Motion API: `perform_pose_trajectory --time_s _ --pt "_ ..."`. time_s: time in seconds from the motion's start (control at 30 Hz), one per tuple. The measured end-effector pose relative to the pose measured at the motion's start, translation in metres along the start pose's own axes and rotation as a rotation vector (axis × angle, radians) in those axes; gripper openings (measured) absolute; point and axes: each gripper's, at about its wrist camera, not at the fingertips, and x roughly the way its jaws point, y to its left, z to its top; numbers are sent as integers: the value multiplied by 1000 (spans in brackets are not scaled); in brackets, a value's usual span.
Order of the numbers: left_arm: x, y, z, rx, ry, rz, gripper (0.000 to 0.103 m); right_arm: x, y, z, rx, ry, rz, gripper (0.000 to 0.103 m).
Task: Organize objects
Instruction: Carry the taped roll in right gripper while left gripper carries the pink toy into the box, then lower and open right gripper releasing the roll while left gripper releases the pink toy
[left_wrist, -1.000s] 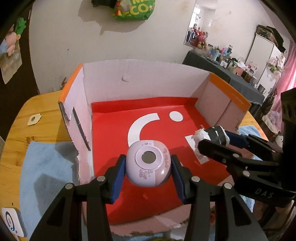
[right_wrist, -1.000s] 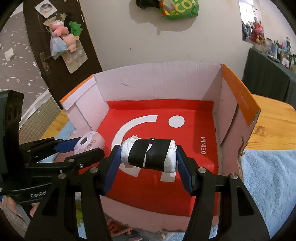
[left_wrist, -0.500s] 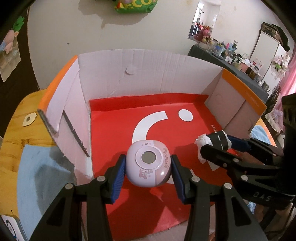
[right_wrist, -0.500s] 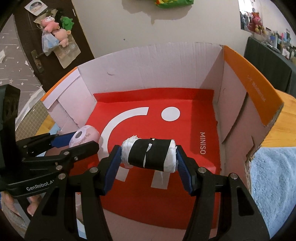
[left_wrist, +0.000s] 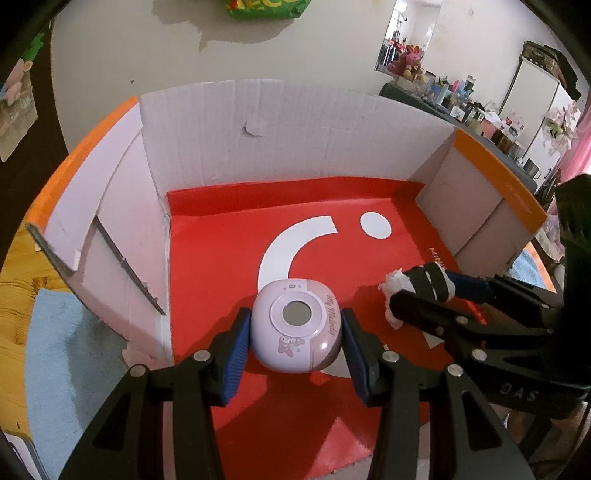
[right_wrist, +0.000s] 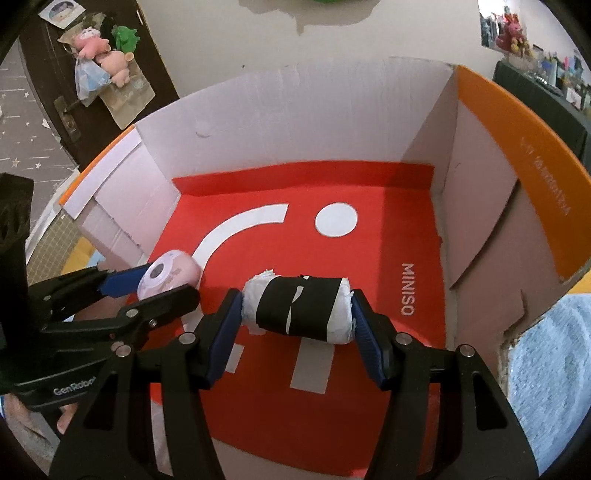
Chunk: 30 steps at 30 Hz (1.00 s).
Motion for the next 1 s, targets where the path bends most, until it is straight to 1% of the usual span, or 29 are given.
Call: perform_pose_trajectory --time_s 0.13,0.27,0.33,0.43,0.63,0.8,0.93,1.0 --pt "3 0 1 3 11 -1 49 1 -3 1 23 14 -10 57" --pt "7 0 0 2 27 2 49 4 1 1 -5 42 -51 57" --pt "7 0 0 4 31 -1 49 3 0 0 -5 40 -53 57" --pt "8 1 -1 6 37 3 49 3 -1 -1 -13 44 -79 57" --pt "7 1 -2 1 40 0 50 1 -5 -3 -7 44 -74 57" --pt "6 1 -2 1 42 1 50 2 -9 -5 5 42 -52 58" --pt "5 2 -2 -2 42 -9 52 0 -12 -5 22 38 -36 63" --pt "4 1 -3 -1 42 -10 53 -1 -13 -6 23 32 -35 64"
